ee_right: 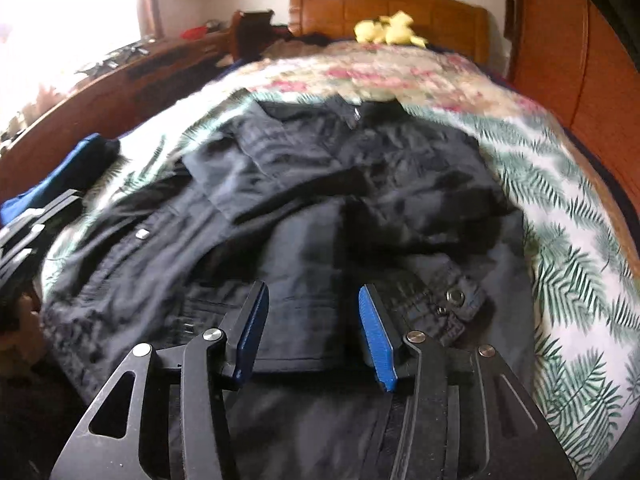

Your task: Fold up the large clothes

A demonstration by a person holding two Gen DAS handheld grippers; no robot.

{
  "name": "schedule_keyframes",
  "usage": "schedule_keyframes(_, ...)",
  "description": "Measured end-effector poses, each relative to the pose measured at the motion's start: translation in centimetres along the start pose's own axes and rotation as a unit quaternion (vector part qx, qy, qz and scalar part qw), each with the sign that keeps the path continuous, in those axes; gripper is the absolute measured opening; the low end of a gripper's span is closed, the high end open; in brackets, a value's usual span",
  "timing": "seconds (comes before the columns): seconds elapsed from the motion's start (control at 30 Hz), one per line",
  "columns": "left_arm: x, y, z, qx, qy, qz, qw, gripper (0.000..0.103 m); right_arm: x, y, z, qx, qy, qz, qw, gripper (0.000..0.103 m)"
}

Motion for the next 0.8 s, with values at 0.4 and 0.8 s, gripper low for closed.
schedule_keyframes(0.4,0.2,-0.4,0.9,-0.008,-0.023,-0.002,0.9997,0.006,-1.4,3.8,-1.4,0.038,0.040,0.046,0.997,0.027)
schedule_keyframes(0.8,0.1,-0.8,2.5,0.006,-0.031,0.000,0.9995,0.007,-0.4,0.0,5.5,0.117,0.031,0.022,0.992,0.018)
Point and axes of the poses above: each gripper's, at about its wrist camera, not at the fingertips, and y roughly the way its jaws point, z to its left, x to its top, the point moved 1 cm from there along y, roughly the way its jaws point, and after that the axes turned 12 degrees about -z, right-handed, at the moved point
